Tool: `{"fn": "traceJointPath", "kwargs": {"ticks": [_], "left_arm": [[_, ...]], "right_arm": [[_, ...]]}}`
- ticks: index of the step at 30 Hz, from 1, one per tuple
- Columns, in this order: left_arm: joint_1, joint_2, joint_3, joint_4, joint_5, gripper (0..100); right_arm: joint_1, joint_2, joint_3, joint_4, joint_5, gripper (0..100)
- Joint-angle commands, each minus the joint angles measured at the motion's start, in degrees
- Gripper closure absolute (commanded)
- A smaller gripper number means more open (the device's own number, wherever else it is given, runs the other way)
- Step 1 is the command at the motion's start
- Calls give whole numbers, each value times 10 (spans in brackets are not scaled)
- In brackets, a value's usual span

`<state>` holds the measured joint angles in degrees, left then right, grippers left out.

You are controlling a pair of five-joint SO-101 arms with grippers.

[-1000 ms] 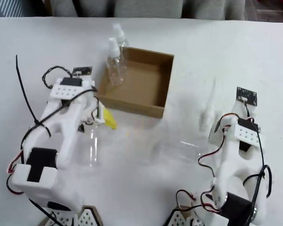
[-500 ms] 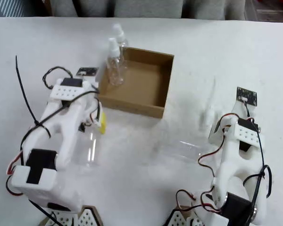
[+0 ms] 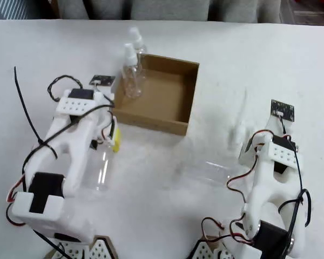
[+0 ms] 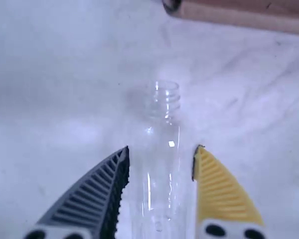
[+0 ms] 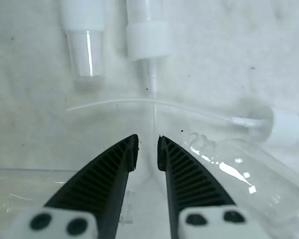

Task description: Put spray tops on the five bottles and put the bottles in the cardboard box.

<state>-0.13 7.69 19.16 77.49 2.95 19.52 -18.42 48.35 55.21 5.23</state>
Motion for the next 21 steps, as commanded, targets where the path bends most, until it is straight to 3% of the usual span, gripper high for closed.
{"fn": "traceJointPath", "kwargs": {"ticks": [1,5,21], "left_arm": [[-9,5,-3,25,-2,697],[-9,7,-2,41,12,625],[17,3,48,-18,18,716]], "right_arm": [[-1,-2,-2,-7,4,950],[-1,-2,-2,-7,4,950],[-1,-2,-2,-7,4,950]]}}
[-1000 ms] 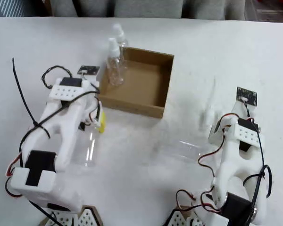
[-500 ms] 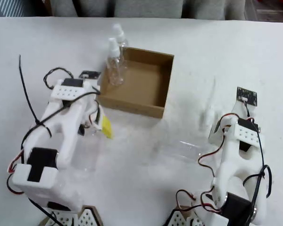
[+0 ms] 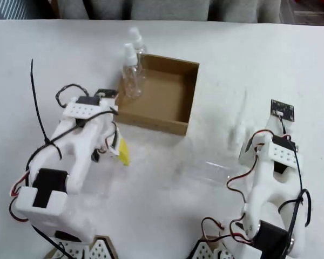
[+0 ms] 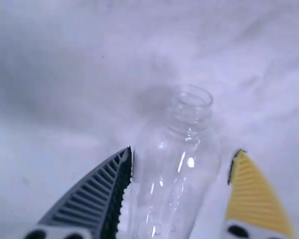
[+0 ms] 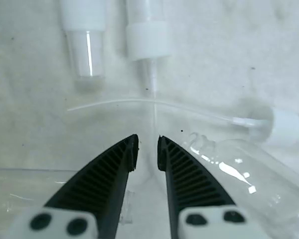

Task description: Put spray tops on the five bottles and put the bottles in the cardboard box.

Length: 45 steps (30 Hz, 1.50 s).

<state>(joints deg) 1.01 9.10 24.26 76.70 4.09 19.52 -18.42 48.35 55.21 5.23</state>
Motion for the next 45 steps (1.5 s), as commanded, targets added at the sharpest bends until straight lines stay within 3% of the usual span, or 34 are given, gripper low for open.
{"fn": "traceJointPath", "kwargs": {"ticks": [1,4,8,11,14,19,22,28,31,39,45], "left_arm": [[6,-11,-3,-11,7,729],[7,-12,-4,-13,3,805],[6,-12,-20,-28,2,989],[6,-12,-20,-36,6,956],[6,-12,-21,-61,8,984],[0,-12,-12,-133,101,980],[3,-13,-1,-154,107,980],[2,-22,7,-163,107,980],[0,-58,35,-180,107,980],[10,-232,223,-355,107,980],[17,-382,312,-378,107,980]], "right_arm": [[-1,-2,-2,-7,4,950],[-1,-2,-2,-7,4,950],[0,-2,-2,-7,4,950],[0,-2,-2,-7,4,950],[0,-3,-3,-7,4,950],[0,-9,-7,-7,4,950],[-5,-9,-25,1,4,950],[-5,-9,-130,95,0,948],[-5,-9,-192,147,0,947],[-6,-3,-245,209,-1,946],[-27,-3,-222,205,-1,946]]}}
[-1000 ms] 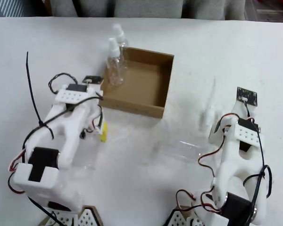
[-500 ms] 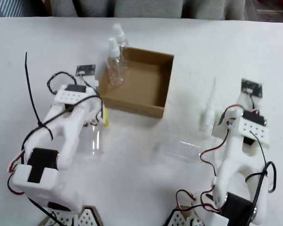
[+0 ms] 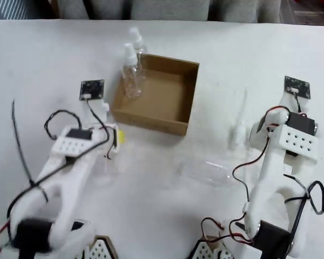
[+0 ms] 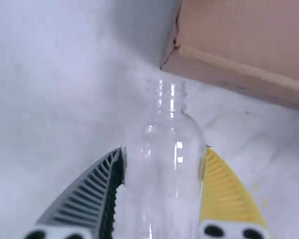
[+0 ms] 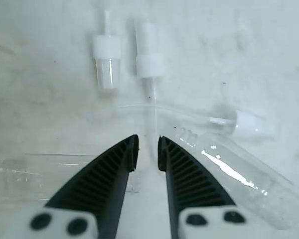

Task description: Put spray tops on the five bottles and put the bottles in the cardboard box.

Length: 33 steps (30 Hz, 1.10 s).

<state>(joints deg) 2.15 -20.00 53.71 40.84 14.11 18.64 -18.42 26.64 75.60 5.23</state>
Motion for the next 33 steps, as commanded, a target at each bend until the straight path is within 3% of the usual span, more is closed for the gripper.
{"fn": "traceJointPath", "kwargs": {"ticks": [1,6,11,17,20,24,33], "left_arm": [[6,-117,30,-19,7,980],[1,-247,98,-19,-5,980],[6,-397,178,-19,-105,980],[7,-571,252,-15,-106,980],[38,-618,263,34,-106,980],[65,-603,228,132,-107,980],[42,-298,101,135,-110,980]], "right_arm": [[-22,-3,1,-4,-1,946],[-22,-4,16,-17,-1,946],[-23,-4,28,-18,-1,947],[-23,-3,34,-25,-1,949],[-31,-3,59,-51,-1,950],[-36,-3,91,-81,-1,950],[-36,-3,94,-81,-2,950]]}}
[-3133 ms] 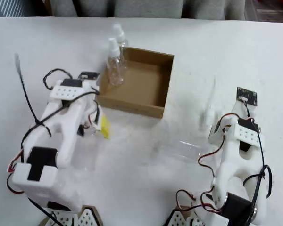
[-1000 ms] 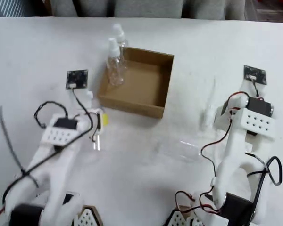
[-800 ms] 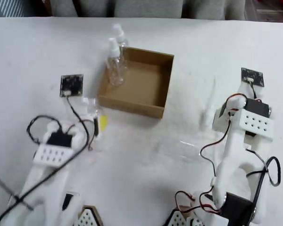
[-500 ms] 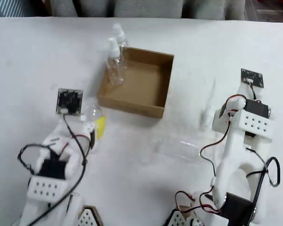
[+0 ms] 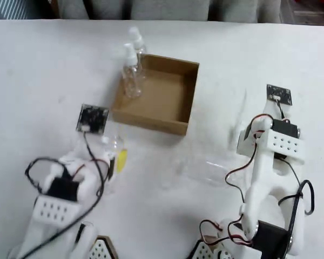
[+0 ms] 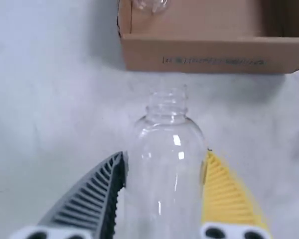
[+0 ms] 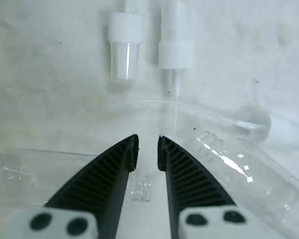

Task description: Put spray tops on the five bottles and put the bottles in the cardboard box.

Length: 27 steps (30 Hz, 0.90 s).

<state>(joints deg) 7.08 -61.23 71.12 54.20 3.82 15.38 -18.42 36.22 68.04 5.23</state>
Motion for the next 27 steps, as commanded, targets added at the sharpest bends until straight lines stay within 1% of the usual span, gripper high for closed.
{"fn": "traceJointPath", "kwargs": {"ticks": [1,3,8,10,13,15,17,23,27], "left_arm": [[-7,151,-88,1,-7,980],[-7,210,-112,-3,-8,980],[-9,326,-160,-3,-8,966],[-10,360,-173,-3,-8,917],[-11,395,-185,1,-8,804],[-13,400,-187,1,-8,744],[-22,397,-186,1,-8,715],[-40,373,-187,2,-11,710],[-39,372,-200,5,-55,714]], "right_arm": [[-4,-3,-1,-6,-2,950],[-4,-3,6,-8,-2,950],[-4,-3,34,-52,-2,950],[-4,-3,34,-54,-2,950],[-4,-3,34,-54,-2,950],[-4,-3,34,-54,-2,950],[-4,-3,34,-55,-2,950],[-4,-3,34,-55,-2,950],[-4,-3,35,-55,-2,950]]}}
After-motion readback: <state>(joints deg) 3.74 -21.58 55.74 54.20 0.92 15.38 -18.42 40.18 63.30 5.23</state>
